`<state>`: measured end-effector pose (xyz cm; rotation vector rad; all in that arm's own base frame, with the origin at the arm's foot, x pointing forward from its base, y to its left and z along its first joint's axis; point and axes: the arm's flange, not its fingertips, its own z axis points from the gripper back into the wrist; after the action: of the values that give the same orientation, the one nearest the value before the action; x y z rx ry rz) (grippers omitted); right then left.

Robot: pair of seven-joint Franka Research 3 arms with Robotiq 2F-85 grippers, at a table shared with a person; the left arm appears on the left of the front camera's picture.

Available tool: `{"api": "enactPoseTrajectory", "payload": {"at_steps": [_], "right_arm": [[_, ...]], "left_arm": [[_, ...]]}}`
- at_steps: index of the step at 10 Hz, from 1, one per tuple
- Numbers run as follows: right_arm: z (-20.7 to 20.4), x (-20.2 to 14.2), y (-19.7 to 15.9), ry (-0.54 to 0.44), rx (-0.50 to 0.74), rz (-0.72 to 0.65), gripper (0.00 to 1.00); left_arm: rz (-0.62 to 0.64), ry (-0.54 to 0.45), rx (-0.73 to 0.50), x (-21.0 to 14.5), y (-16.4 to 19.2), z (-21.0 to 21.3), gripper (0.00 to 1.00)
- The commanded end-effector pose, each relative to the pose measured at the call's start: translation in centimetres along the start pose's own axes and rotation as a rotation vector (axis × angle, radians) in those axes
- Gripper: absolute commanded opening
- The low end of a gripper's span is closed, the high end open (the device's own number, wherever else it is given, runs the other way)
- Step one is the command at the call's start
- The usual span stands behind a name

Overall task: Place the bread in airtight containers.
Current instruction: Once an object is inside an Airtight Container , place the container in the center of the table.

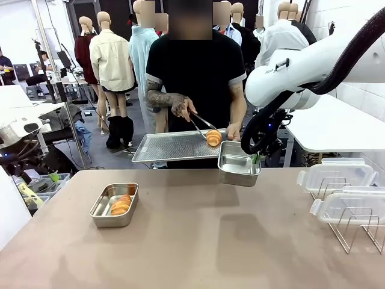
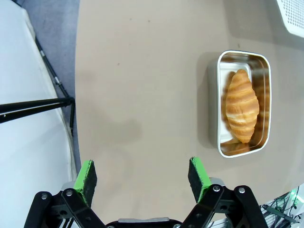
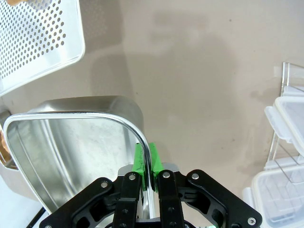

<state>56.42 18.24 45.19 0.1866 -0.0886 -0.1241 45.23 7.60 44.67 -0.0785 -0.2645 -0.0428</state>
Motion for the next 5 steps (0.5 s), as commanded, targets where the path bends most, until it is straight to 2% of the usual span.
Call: {"api": "enactPoseTrajectory", "payload": {"at_steps": [1, 5], "right_arm": [[0.20, -0.31, -0.12, -0.011, 0.002, 0.013, 0.00], [0.20, -0.31, -0.12, -0.011, 0.002, 0.013, 0.00]], "left_arm": [[0.011, -0.002, 0.015, -0.38, -0.01, 0.11, 1.00], [0.011, -0.002, 0.015, -0.38, -0.01, 0.11, 1.00]]}}
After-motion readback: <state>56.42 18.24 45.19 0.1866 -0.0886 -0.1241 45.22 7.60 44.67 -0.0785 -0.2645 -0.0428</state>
